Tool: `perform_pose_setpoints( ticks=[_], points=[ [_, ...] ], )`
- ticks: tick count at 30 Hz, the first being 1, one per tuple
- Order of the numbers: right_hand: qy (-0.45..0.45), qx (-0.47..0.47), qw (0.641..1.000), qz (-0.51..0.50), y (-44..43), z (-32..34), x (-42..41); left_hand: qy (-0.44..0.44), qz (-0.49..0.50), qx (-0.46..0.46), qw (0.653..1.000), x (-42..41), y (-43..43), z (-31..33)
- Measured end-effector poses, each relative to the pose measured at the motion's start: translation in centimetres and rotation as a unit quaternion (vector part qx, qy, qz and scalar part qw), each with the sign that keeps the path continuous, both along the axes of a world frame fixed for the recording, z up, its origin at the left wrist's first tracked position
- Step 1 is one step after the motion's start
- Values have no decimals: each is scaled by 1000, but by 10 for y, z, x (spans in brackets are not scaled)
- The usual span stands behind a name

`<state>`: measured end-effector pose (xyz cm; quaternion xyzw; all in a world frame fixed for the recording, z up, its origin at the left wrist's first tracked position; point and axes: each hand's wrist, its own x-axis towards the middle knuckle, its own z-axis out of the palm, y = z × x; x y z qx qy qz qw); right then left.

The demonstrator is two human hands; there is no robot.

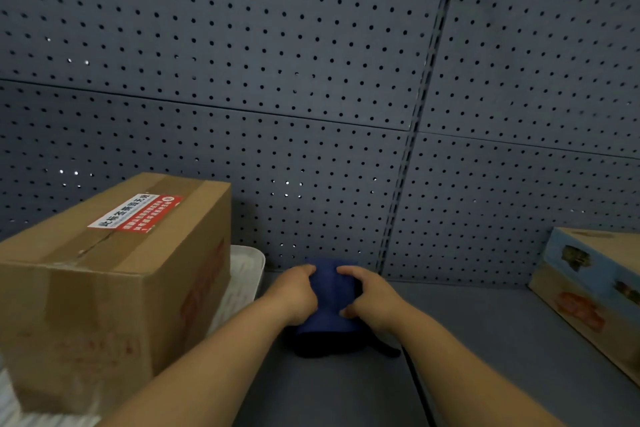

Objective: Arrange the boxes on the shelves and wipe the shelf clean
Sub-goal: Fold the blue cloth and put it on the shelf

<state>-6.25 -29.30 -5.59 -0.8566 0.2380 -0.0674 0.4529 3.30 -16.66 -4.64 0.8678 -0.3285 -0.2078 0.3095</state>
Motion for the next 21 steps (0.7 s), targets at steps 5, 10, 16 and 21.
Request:
perform_pose_setpoints(
  ticks=[5,10,16,21],
  points=[
    [23,-21,1000,-2,-14,-7,19,-4,17,19,1000,9,-9,-5],
    [106,-43,993,-1,-26,-4,32,-11,24,51,998,16,-19,-10],
    [126,-84,988,-7,-25,8,29,-29,39,79,996,11,-14,2],
    [47,-95,994,-9,-22,34,26,-46,52,-17,997,11,-8,22]
  ],
)
